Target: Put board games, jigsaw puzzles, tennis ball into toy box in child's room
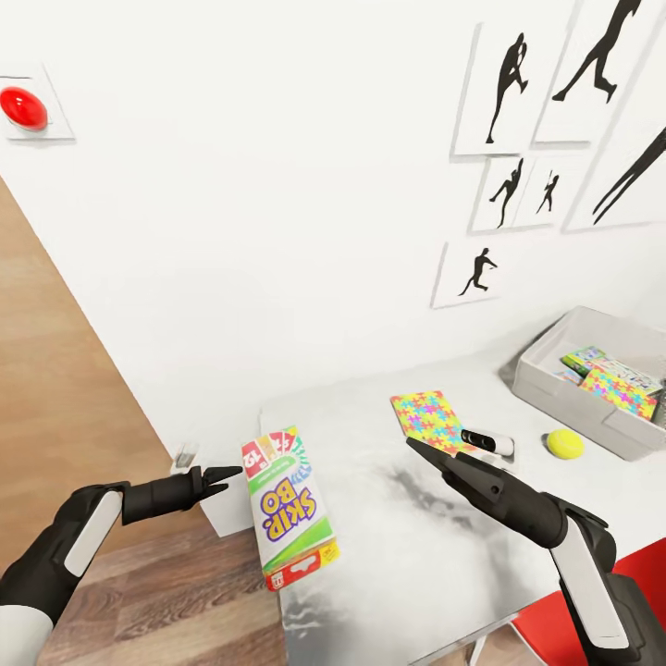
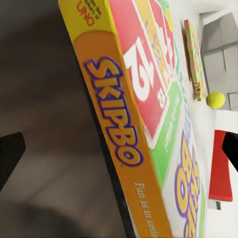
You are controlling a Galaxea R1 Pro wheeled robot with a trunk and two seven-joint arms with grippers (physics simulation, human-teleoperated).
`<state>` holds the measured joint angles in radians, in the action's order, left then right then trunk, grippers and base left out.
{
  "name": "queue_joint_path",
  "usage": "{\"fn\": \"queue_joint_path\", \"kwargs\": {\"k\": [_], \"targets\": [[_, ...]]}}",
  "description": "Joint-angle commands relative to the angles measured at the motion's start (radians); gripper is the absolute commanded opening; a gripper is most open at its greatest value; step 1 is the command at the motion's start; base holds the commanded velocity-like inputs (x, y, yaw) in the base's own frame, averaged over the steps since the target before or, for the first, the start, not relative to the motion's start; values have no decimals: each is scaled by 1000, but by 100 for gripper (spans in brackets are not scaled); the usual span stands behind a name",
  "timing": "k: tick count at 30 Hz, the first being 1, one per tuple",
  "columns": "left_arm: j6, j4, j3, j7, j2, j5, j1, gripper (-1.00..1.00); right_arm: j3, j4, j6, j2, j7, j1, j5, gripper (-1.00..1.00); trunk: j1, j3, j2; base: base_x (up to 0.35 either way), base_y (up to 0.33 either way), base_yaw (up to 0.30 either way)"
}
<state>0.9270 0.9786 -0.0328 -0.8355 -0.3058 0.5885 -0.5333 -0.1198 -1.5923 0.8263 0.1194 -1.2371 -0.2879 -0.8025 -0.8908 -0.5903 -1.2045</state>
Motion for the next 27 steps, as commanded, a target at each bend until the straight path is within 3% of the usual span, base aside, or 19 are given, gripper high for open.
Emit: {"fn": "queue_joint_path", "kwargs": {"k": [1,27], "targets": [[4,0,-1,-6,0,-1,-1,100,0,0,7,0,0,-1,-4,100,0,-1,-1,0,-37,0],[4,0,-1,-25,-1,-2,-1,100,1,0,7,0,0,-1,-4,100,0,-1,-1,0,-42,0]]}}
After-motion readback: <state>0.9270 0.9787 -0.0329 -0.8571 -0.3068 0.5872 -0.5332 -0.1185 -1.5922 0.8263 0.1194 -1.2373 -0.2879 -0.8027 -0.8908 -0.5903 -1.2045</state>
